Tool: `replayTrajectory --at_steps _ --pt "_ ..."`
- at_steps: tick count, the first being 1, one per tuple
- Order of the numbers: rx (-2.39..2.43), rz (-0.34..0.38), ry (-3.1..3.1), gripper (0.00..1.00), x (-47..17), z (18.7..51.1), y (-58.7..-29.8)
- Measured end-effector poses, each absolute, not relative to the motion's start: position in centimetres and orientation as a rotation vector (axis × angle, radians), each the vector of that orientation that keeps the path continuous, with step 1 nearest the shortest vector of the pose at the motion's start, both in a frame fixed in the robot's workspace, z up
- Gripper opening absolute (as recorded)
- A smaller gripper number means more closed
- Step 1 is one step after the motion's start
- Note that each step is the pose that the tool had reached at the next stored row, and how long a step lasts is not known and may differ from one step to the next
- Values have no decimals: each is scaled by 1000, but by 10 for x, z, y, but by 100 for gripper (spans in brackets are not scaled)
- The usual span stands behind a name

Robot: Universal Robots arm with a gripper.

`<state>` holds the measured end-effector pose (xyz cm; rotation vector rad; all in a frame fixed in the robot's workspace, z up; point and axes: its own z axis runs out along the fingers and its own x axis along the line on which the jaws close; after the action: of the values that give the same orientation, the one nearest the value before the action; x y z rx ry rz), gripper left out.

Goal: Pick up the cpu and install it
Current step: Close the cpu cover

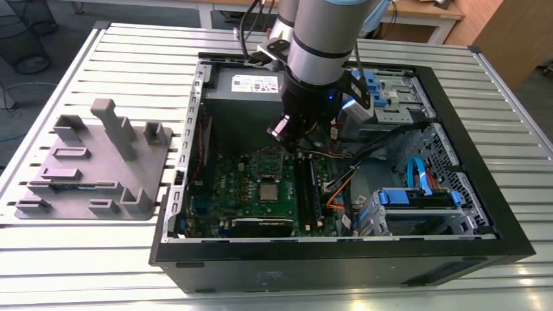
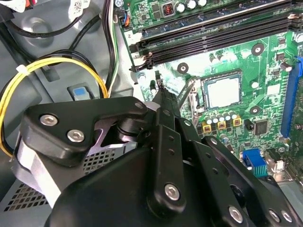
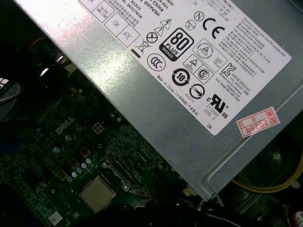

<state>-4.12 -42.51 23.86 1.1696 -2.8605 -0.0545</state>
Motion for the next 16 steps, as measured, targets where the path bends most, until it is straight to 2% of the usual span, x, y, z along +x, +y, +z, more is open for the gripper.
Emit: replayTrajectory --at_steps 16 --pt "1150 -54 -2869 11 -47 239 -424"
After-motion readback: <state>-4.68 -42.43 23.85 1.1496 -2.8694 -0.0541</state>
